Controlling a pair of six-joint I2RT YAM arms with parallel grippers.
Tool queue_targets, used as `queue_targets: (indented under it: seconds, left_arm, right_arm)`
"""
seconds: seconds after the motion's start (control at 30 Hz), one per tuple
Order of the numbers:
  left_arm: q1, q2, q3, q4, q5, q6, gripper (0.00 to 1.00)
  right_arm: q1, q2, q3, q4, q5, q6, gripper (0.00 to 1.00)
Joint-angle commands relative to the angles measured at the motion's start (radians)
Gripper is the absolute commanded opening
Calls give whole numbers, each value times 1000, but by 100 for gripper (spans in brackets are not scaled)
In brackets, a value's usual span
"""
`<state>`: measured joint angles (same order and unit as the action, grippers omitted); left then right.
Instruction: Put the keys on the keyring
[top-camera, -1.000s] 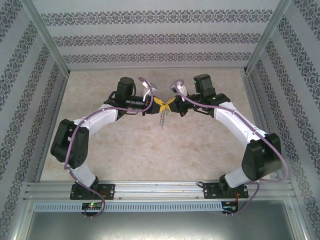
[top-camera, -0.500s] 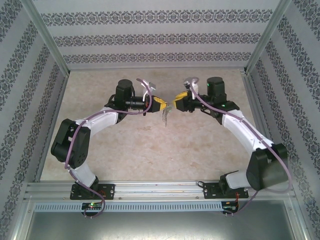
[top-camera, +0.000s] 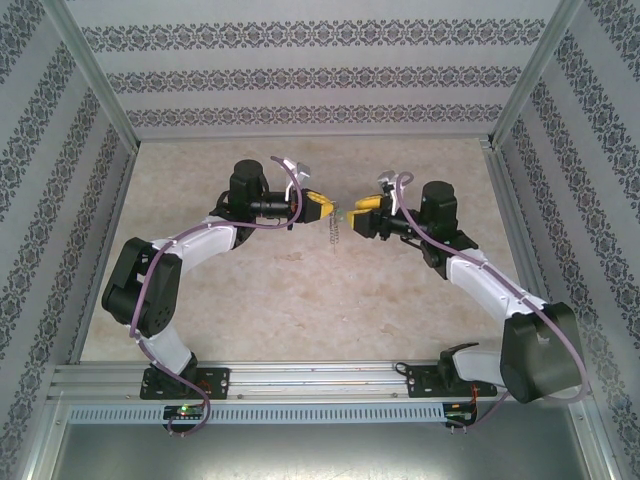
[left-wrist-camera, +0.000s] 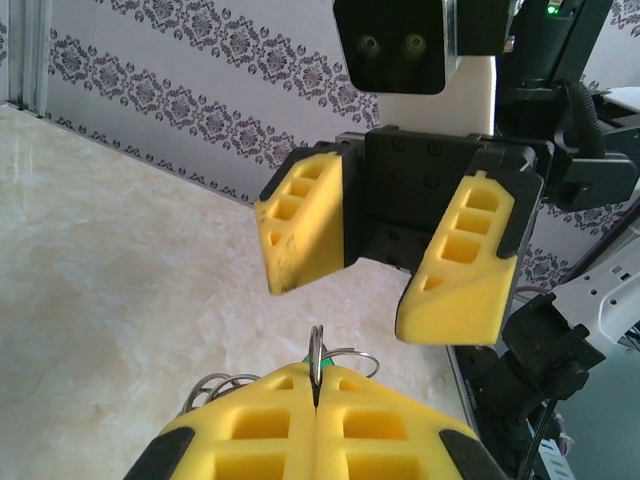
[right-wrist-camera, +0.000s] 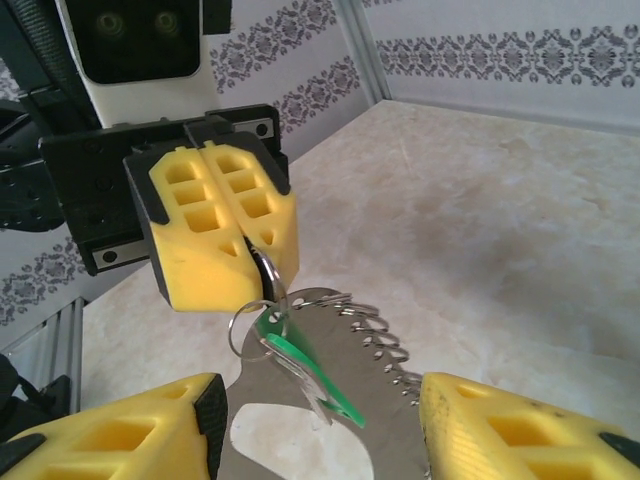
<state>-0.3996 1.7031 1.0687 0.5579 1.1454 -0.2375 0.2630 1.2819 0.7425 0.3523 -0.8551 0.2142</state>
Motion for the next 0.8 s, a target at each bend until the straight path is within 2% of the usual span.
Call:
queue_targets:
  seconds: [0.0, 0.33, 0.43, 0.77]
  left_arm:
    - [-9, -15, -2, 65, 30, -23, 0]
    - [-8, -13, 1, 105, 57, -68, 0]
    - [-8, -14, -4, 114, 57, -71, 0]
    - [-7, -9, -7, 140, 58, -85, 0]
  right_arm:
    - [13, 28, -22, 114, -62, 20, 55]
    - [58, 124, 8, 173, -125, 22, 54]
    - [62, 135, 7, 183, -130, 26, 51]
    - [50, 123, -18, 171, -144, 28, 9]
